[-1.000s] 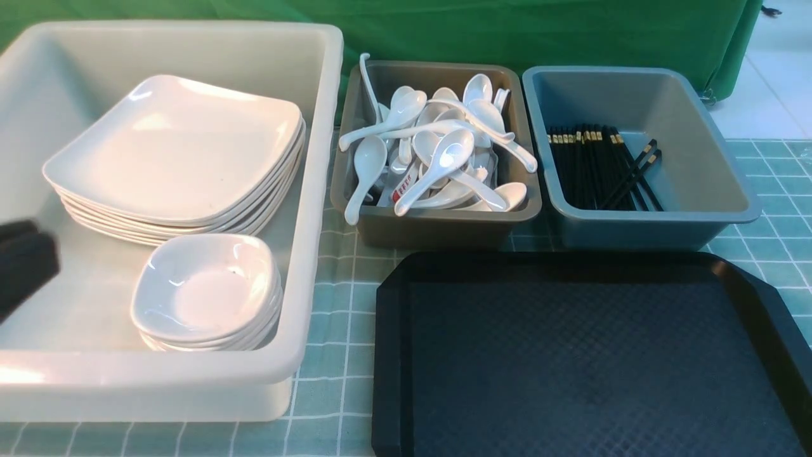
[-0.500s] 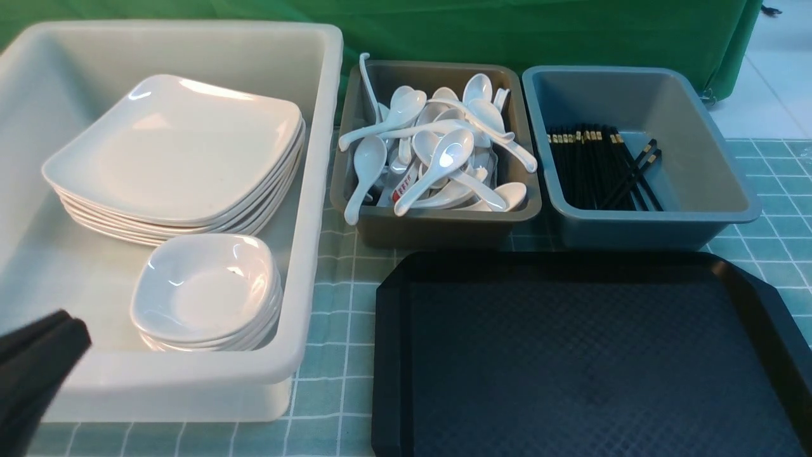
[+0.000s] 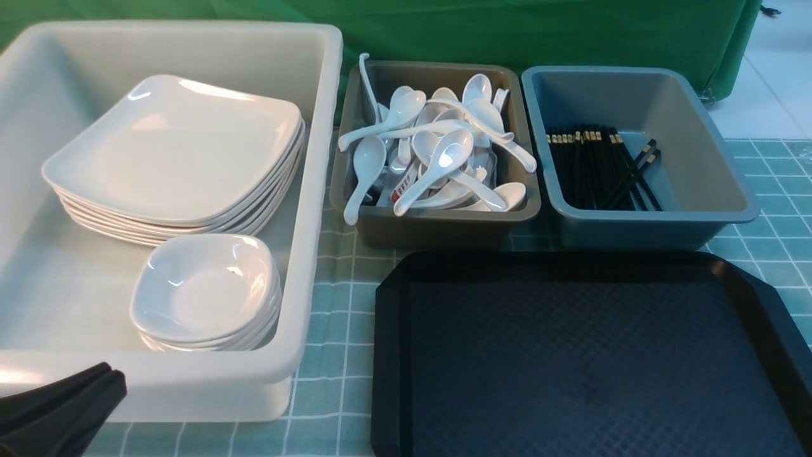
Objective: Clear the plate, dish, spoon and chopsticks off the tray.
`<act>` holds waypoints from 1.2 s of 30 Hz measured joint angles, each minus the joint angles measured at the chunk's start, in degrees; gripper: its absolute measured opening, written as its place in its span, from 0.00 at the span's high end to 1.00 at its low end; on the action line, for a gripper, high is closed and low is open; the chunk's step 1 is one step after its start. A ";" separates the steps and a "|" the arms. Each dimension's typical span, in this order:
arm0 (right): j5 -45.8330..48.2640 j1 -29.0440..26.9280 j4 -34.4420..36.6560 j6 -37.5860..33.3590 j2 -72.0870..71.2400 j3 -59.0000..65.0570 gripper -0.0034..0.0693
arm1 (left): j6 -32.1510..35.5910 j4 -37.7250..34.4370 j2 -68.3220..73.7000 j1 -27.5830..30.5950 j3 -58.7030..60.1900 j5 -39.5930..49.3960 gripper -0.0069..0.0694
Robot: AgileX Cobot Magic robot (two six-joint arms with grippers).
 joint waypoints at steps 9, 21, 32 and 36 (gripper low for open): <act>-20.55 -21.69 8.02 -16.18 -15.53 33.06 0.93 | 0.14 0.00 0.00 0.00 0.00 0.13 0.89; -25.25 -22.32 8.41 -11.27 -22.11 45.71 0.93 | 0.14 0.00 0.00 0.00 0.00 0.25 0.89; -25.25 -22.32 8.41 -10.69 -22.11 45.71 0.92 | 0.16 0.00 0.06 0.00 0.06 0.29 0.89; -25.25 -22.32 8.41 -10.69 -22.11 45.71 0.91 | 0.20 0.00 0.06 0.00 0.06 0.37 0.89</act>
